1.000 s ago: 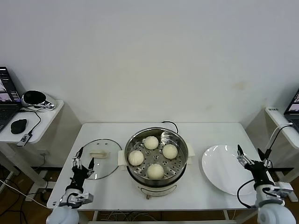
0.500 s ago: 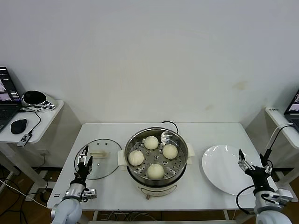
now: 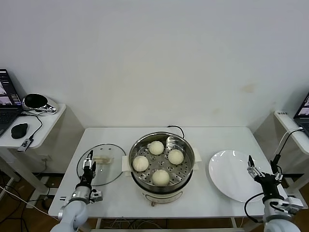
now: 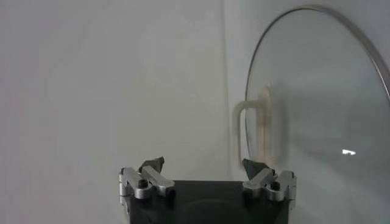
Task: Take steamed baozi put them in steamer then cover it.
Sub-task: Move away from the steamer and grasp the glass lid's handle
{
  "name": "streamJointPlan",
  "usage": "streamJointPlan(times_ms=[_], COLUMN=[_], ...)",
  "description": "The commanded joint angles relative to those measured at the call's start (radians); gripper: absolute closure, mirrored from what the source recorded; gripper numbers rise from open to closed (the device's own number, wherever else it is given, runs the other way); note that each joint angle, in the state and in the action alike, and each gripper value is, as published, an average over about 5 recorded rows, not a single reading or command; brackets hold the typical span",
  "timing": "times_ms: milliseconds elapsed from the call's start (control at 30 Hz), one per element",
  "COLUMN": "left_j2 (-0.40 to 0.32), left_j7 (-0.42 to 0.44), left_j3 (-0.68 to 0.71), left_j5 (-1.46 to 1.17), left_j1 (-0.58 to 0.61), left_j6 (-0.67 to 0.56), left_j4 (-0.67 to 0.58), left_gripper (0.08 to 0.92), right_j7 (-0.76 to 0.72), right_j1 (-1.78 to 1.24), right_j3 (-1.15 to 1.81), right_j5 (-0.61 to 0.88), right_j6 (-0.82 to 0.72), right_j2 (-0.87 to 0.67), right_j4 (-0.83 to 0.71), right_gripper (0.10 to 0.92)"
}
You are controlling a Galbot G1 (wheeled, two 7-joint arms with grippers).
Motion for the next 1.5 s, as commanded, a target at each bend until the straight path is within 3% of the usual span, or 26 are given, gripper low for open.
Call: streamJointPlan(times_ms=[33, 300, 767, 1500], left_j2=[-0.002, -0.009, -0.039, -0.09], left_j7=[0.019, 0.023, -0.052, -0.12], left_j3=[0.019, 0.044, 0.054, 0.053], left_j5=[-0.023, -0.082, -0.076, -0.129], left_j1=[-0.031, -0.083, -0.176, -0.217], left_j6=[0.029, 0.037, 0.044, 0.058], left_j4=[0.03, 0.088, 0.179, 0.252], left_gripper=[0.177, 0.177, 0.177, 0.186], right_j7=[0.002, 0.003, 0.002, -0.002], right_j1=[-0.003, 0.003, -0.018, -0.04], right_j3=[0.003, 0.005, 0.023, 0.024], right_j5=[-0.005, -0.011, -0.016, -0.032], right_j6=[0.001, 0.001, 0.003, 0.017], right_j2=[0.009, 0.008, 0.006, 0.009], right_j4=[-0.001, -0.005, -0.001, -0.001], right_gripper=[0.203, 0.203, 0.203, 0.203])
